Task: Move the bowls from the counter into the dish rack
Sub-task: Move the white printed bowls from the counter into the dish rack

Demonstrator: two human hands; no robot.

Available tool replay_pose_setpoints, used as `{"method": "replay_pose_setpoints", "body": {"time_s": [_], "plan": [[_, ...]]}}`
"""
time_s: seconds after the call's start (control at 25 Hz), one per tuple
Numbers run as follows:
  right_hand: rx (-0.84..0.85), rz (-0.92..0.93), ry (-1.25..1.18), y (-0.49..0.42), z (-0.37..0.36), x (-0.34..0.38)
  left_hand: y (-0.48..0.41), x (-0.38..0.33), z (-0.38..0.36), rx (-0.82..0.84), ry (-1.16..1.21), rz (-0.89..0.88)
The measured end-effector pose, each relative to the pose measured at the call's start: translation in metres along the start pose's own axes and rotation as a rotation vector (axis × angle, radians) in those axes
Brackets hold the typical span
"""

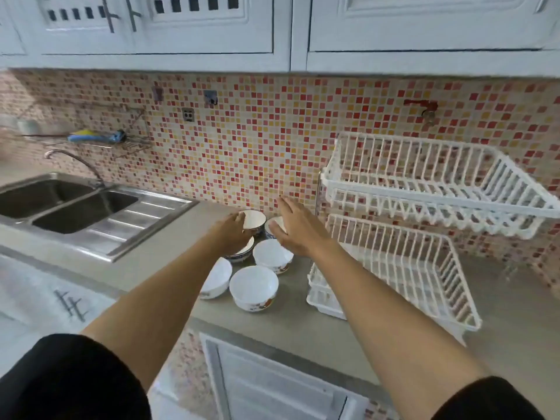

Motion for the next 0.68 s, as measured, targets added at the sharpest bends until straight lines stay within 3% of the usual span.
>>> {"method": "replay_pose_setpoints", "body": {"time_s": [0.08, 0.24, 0.48, 0.68], "plan": [[0.079, -0.019, -0.017, -0.002, -0.035, 0.001, 0.008, 0.022, -0.022, 0.04, -0.023, 0.046], [0.26, -0.254, -0.049, 0.004, -0.128, -0.026, 0.028, 0.063, -0.09, 0.23, -0.033, 0.096], [0.334, -0.817, -0.317, 0.019, -0.235, -0.052, 0.025, 0.095, -0.157, 0.235, 0.227, 0.266], [0.376, -0.953, -0.451, 0.027, -0.279, -0.052, 0.012, 0.103, -0.201, 0.263, 0.451, 0.333]]}}
Point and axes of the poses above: each hand's wrist, its own y-axis away from the middle knuckle, its own z-axis out of the back of the hand, x = y × z, the point moved 6 cm from there along -y, towards the middle knuckle, and after that the axes turned 5 degrees about -z, right-handed, at the moved point
